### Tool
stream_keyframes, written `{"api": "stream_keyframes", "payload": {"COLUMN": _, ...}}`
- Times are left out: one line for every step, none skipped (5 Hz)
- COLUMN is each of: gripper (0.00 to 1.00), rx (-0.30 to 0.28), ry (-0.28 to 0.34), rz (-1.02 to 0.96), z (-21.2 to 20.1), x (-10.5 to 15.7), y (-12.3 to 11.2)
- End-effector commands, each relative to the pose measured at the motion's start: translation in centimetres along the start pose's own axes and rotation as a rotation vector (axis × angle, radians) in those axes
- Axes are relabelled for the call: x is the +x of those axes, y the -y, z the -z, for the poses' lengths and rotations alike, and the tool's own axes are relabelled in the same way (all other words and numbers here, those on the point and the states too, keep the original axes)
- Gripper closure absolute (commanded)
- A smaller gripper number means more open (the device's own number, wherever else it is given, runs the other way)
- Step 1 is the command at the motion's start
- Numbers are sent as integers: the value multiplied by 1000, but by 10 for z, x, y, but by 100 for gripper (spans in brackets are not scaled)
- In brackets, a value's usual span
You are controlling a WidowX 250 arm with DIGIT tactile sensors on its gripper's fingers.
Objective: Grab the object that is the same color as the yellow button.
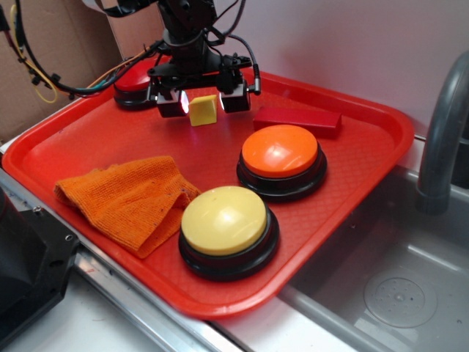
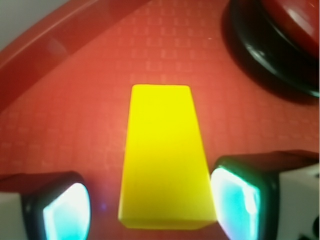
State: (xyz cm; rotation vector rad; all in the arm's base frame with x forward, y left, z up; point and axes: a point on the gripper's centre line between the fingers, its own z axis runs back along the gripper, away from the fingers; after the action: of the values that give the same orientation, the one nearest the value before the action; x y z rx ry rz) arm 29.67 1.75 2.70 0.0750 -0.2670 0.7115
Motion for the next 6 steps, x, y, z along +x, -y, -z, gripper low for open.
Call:
{"api": "stream_keyframes", "payload": {"gripper": 100, "rx": 75, "ry": -10, "rz": -30, "z": -7, "x": 5, "y": -13}}
{"api": "stream_keyframes", "payload": {"gripper": 100, "rx": 97, "ry": 45, "rz": 31, "z": -20, "x": 3, "y": -12}}
{"api": "stream_keyframes", "payload": {"gripper": 100, "rx": 89, "ry": 65, "rz": 131, "z": -35, "x": 6, "y": -13}}
{"api": "stream_keyframes", "payload": {"gripper": 100, "rx": 18, "ry": -53, "rz": 372, "z": -85, "x": 11, "y": -9}}
{"api": "stream_keyframes", "payload": {"gripper": 100, "rx": -62, "ry": -104, "rz": 610, "z": -138, "x": 4, "y": -5}}
{"api": "stream_keyframes", "payload": {"gripper": 100, "rx": -119, "ry": -131, "rz": 854, "z": -186, "x": -6, "y": 3}}
